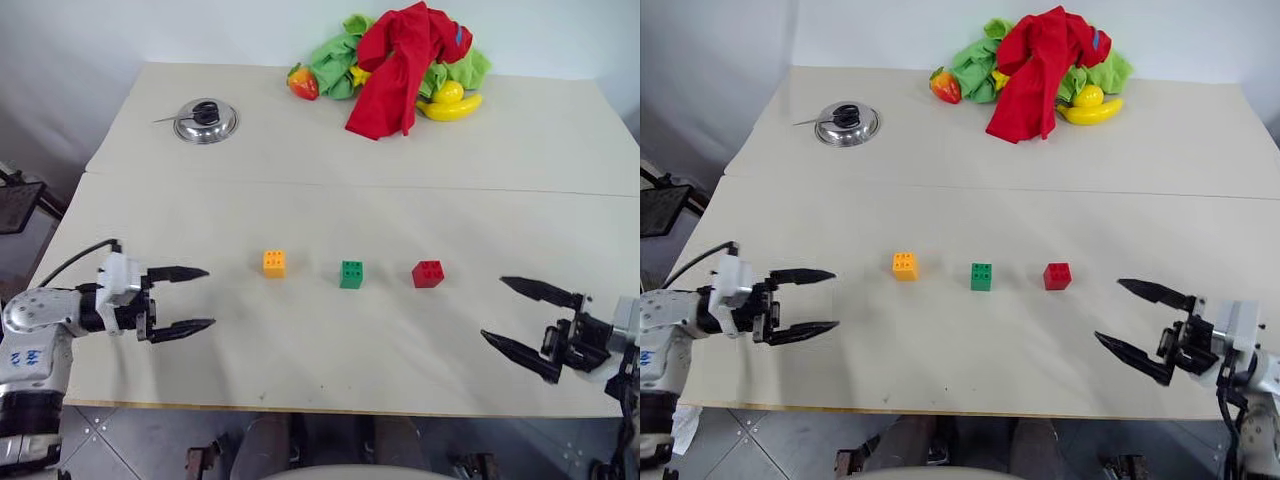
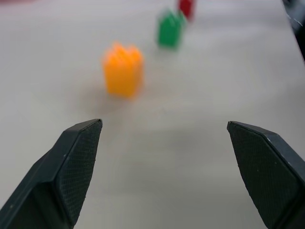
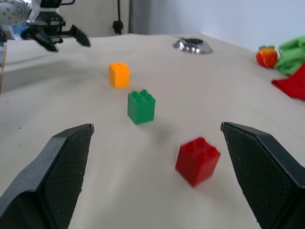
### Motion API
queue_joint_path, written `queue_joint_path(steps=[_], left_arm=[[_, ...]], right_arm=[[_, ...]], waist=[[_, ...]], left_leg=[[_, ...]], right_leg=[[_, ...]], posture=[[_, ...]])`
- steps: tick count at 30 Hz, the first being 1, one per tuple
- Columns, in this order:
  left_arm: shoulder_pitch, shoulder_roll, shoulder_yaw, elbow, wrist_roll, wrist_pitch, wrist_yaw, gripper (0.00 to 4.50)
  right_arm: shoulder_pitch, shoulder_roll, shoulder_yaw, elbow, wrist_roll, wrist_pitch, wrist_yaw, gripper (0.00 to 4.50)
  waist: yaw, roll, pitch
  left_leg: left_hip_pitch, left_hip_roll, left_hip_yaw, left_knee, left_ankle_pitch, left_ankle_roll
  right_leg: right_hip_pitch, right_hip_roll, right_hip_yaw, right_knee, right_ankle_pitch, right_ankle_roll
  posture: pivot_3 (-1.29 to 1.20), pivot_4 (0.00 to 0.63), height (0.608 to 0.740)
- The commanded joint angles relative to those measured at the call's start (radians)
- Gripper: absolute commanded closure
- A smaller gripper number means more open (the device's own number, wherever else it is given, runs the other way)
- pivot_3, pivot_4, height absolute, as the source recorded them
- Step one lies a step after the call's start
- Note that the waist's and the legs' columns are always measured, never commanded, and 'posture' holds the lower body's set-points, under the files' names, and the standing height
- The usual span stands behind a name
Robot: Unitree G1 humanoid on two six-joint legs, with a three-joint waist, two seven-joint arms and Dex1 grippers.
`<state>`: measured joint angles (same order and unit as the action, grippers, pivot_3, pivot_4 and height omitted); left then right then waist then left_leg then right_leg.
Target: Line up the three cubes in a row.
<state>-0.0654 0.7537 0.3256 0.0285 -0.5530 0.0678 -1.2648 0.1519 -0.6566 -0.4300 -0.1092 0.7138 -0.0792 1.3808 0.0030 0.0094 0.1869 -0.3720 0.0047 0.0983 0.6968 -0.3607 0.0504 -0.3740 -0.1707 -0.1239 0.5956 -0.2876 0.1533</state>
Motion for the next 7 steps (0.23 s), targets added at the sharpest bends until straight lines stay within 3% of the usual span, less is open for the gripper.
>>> queue_joint_path(steps=[1,7], left_arm=[[0.038,-0.021,0.036,-0.056,-0.021,-0.001,0.047,0.03],[0.037,-0.047,0.02,-0.015,0.014,-0.083,0.041,0.03]], right_arm=[[-0.02,0.013,0.022,0.002,0.012,-0.007,0.023,0.0],[-0.038,0.008,0.034,0.037,0.002,-0.02,0.049,0.0]], waist=[[-0.002,0.001,0.0],[-0.003,0.001,0.001]], left_leg=[[0.0,0.0,0.0,0.0,0.0,0.0],[0.0,0.0,0.003,0.0,0.0,0.0]], right_leg=[[0.0,0.001,-0.001,0.001,0.0,0.0],[0.0,0.003,-0.007,0.002,0.0,0.0]], posture=[[0.0,0.15,0.74],[0.0,0.15,0.74]])
